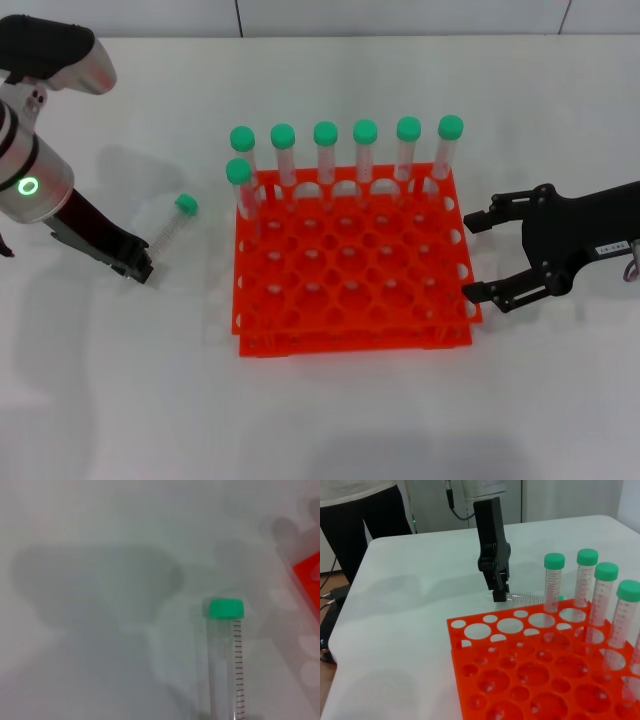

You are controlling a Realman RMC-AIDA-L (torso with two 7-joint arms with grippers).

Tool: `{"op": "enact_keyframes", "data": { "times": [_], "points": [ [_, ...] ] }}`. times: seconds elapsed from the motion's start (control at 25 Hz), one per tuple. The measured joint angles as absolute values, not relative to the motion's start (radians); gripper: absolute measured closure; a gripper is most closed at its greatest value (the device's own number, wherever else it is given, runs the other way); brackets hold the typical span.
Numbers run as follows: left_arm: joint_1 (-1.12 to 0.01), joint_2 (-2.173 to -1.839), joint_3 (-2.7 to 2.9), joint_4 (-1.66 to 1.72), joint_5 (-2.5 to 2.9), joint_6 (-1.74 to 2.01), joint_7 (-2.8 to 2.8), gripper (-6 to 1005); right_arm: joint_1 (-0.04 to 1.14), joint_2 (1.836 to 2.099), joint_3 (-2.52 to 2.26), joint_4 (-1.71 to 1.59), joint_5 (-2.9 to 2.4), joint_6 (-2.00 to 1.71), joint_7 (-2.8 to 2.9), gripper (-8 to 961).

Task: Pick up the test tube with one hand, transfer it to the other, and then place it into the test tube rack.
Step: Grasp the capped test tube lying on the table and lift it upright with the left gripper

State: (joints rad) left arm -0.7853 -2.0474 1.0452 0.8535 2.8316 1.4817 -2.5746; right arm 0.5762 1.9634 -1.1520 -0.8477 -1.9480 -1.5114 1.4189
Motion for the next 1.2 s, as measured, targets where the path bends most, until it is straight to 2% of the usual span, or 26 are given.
{"op": "enact_keyframes", "data": {
  "times": [0.36, 0.56, 0.84, 1.2],
  "points": [
    [-0.766, -2.044, 1.032, 0.946, 2.825, 1.511, -2.577, 808, 0.568, 1.963, -1.149, -0.856, -1.948, -1.513, 1.420, 80],
    [-0.684, -2.054, 0.982, 1.189, 2.805, 1.578, -2.564, 805, 0.565, 1.963, -1.146, -0.861, -1.948, -1.514, 1.424, 81],
    [-0.522, -2.054, 0.956, 1.417, 2.513, 1.531, -2.443, 802, 0.562, 1.965, -1.144, -0.866, -1.942, -1.518, 1.427, 81],
    [-0.383, -2.078, 0.886, 1.333, 2.010, 1.363, -1.963, 797, 0.563, 1.984, -1.143, -0.867, -1.936, -1.518, 1.428, 81]
  ]
}}
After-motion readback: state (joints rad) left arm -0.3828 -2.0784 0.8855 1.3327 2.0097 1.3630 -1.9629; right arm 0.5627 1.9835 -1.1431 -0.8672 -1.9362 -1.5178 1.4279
